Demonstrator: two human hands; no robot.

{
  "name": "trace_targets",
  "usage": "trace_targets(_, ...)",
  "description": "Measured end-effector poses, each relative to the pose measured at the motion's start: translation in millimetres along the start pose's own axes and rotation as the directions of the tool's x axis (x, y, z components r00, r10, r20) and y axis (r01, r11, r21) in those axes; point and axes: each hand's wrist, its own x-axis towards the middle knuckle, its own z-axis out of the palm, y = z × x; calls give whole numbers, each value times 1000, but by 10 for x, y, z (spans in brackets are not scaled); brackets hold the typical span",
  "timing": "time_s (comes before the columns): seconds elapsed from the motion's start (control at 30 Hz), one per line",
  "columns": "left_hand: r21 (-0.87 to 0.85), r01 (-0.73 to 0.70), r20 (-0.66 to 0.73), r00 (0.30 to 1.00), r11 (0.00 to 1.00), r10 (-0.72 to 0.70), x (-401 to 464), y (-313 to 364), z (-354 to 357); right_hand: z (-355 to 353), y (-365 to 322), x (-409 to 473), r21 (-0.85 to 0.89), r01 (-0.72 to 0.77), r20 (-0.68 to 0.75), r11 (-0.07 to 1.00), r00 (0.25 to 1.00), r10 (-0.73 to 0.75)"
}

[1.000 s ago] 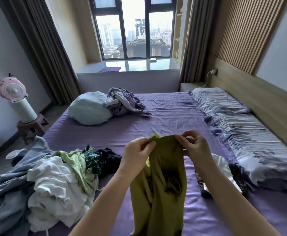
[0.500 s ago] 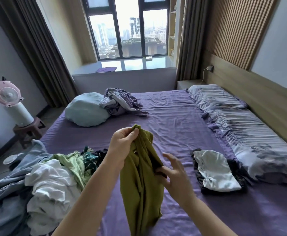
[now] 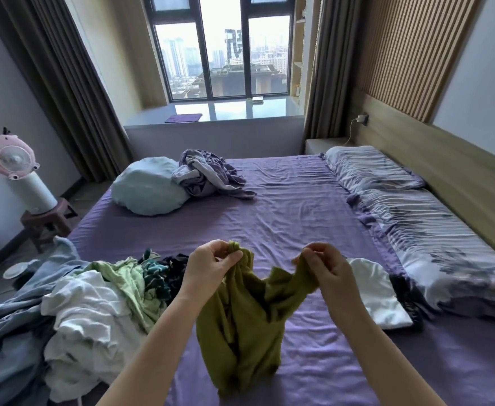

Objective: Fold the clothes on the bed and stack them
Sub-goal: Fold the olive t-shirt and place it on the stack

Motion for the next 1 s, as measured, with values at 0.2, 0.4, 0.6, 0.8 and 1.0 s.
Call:
trace_targets(0.2, -195, 55, 81, 996, 979, -40, -75, 104, 99, -84, -12, 79, -465, 134, 160, 875, 985, -65)
trace_targets(0.4, -178, -25, 226, 972, 984, 65, -132, 257, 266, 150, 250, -23, -258, -109, 414, 960, 886, 212)
trace_targets(0.6, 438, -228, 372, 926, 870, 55, 18, 92, -226, -159, 166, 154, -51, -222, 334, 974, 915, 226)
trace_targets(0.8, 631, -102, 374, 908, 769, -187, 138, -109, -610, -319, 138, 394, -141, -204, 180, 969, 957, 228)
trace_targets(1.0, 289, 45, 278, 952, 956, -129, 110, -115, -860, -563, 133, 590, -181, -163, 53, 970, 983, 175)
